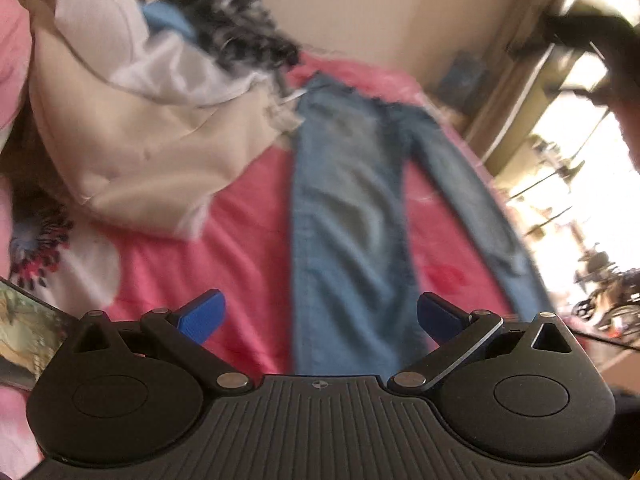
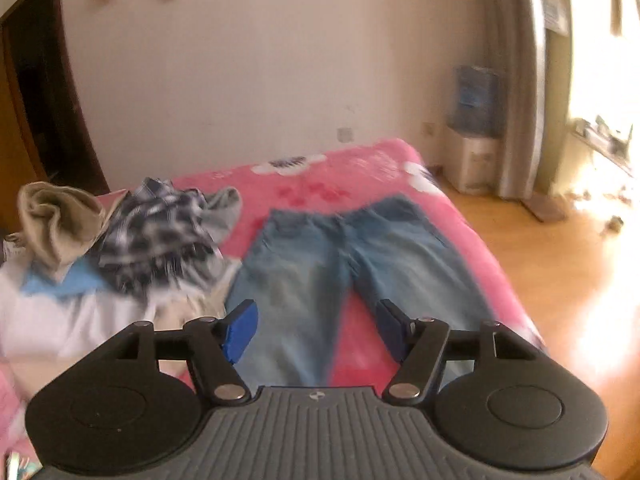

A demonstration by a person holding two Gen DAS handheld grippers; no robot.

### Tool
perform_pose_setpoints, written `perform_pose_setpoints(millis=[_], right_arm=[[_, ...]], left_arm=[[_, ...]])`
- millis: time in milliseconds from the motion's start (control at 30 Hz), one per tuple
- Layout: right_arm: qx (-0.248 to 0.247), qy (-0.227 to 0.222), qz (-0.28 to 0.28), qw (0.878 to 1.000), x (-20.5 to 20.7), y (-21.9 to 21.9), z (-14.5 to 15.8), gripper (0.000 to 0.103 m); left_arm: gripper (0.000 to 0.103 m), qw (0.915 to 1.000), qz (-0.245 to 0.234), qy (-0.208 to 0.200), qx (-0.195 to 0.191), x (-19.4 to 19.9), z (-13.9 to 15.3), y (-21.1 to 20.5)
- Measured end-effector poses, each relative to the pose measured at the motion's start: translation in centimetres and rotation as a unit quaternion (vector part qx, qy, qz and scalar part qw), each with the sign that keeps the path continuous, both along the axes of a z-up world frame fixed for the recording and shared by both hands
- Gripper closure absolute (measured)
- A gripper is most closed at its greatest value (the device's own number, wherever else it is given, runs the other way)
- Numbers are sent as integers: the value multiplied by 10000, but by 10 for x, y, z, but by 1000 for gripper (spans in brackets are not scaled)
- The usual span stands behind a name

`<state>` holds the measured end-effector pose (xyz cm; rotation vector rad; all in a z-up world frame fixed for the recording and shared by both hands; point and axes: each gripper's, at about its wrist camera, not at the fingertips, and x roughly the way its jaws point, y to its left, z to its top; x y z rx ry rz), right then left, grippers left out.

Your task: Fold clothes

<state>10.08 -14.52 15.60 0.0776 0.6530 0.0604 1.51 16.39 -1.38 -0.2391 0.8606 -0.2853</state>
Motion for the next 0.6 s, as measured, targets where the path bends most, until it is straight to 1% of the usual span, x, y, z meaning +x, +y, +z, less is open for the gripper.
perform_pose_setpoints(millis=[67, 133, 200, 267, 333, 400, 467, 533, 600], right_arm=[[-192, -238, 136, 9994, 44, 31, -21, 35], [-185, -366, 269, 9988, 72, 57, -43, 35], [8, -245, 369, 9990, 92, 74, -63, 35], [86, -36, 505, 9987, 108, 89, -82, 35], [-23, 19, 645, 9979, 123, 101, -89, 35], [-174, -101, 662, 9976, 136, 108, -91, 35], [-346, -344, 500, 9976, 152, 111, -87, 35], [-473, -576, 222, 9970, 166, 111, -81, 35], [-605, -695, -97, 9957, 178, 110, -80, 35]], left_arm=[[0, 9998, 99, 106, 120, 10, -12, 4], [0, 9992, 218, 319, 69, 20, -25, 12], [0, 9984, 274, 496, 25, 31, -38, 19], [0, 9978, 412, 526, 47, 40, -46, 27], [0, 9980, 417, 483, 18, 38, -45, 30], [0, 9982, 405, 432, -17, 35, -42, 32], [0, 9985, 394, 380, -52, 31, -40, 35], [0, 9987, 383, 328, -88, 28, -38, 37], [0, 9989, 372, 276, -123, 25, -36, 39]])
